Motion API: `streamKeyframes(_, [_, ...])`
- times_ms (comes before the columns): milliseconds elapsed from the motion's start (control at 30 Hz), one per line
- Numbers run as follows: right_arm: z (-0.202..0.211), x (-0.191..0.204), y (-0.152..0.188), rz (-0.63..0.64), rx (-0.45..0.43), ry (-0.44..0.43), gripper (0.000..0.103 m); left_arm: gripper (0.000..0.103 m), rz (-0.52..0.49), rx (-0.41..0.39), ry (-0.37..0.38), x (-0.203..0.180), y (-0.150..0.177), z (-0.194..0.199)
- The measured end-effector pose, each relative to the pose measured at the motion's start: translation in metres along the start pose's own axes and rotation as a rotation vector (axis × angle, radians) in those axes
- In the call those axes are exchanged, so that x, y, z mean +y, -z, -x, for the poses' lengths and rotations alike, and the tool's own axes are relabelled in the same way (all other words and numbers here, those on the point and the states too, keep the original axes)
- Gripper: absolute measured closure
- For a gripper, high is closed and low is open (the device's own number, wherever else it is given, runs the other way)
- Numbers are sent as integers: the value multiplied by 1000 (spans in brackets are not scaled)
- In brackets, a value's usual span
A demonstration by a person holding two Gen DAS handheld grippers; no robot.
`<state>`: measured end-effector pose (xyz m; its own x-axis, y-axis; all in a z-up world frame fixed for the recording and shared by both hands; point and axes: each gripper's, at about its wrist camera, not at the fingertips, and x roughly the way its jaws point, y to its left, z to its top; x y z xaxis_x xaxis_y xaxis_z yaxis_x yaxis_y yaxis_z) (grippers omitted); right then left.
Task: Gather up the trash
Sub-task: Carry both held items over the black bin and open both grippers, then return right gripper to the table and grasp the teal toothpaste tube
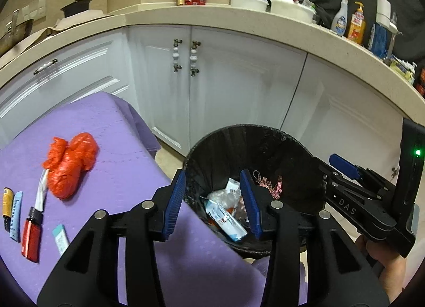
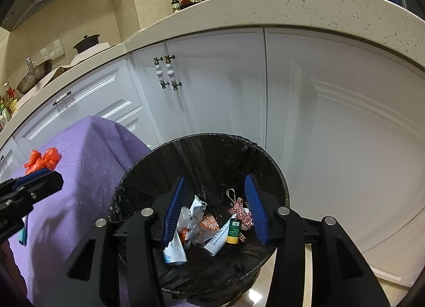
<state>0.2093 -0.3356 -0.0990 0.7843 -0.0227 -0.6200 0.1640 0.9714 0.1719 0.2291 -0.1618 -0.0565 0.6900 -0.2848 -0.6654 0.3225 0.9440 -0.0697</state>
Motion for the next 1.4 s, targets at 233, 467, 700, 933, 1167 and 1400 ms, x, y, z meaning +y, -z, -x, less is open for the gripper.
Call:
streamKeyframes(233, [19,19,-3,17,-37,-33,52,61,45,-41,-43,27,4,32])
streamKeyframes(467, [37,58,-3,62,-56,-101,51,61,118,-77,-117,68,17,71])
streamKeyframes(700, [49,111,6,136,-49,-190,51,61,186,-114,-219,116,38,110])
streamKeyframes(933, [53,167,22,228,-21,-268,51,54,261,-121,-334,164,69,141])
streamKeyframes(1167, [52,211,42,303,28,-324,51,54,341,-110,-405,205,98,165])
streamKeyframes(1400, [45,242,59,364,88,-345,51,53,388,-98,-449,232,122,180])
